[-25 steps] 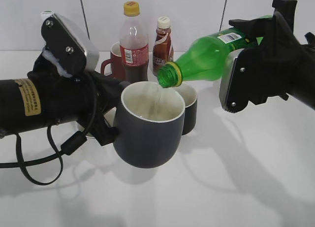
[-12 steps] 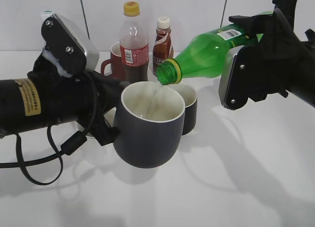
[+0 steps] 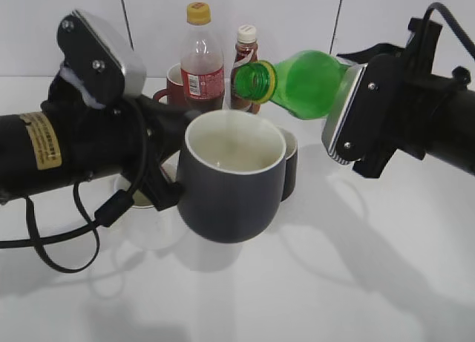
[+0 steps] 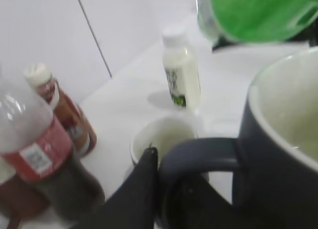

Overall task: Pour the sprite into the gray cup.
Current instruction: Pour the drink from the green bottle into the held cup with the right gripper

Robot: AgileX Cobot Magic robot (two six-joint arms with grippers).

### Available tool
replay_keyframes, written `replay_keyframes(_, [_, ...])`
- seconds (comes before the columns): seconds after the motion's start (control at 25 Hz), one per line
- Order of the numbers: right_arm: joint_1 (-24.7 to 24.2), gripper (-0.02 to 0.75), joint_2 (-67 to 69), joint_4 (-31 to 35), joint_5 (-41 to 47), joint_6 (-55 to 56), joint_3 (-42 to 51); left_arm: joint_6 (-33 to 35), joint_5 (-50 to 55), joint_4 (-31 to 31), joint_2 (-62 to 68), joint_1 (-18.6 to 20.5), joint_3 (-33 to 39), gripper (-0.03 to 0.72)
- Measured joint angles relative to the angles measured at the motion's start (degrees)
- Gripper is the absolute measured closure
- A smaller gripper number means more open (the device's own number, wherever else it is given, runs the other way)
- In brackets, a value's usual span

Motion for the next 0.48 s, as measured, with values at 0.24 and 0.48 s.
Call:
replay_keyframes(0.24, [0.0,0.315,-2.2,-1.9,2.4,28.0,0.0,0.0,-5.2,-2.4,-0.4,1.1,0.0,0.634])
replay_keyframes(0.48, [-4.4,0.315,-7.1,8.5,-0.9,48.1,4.5,8.2,-5.8,-17.6,-6.5,10.7,2.7,0.634])
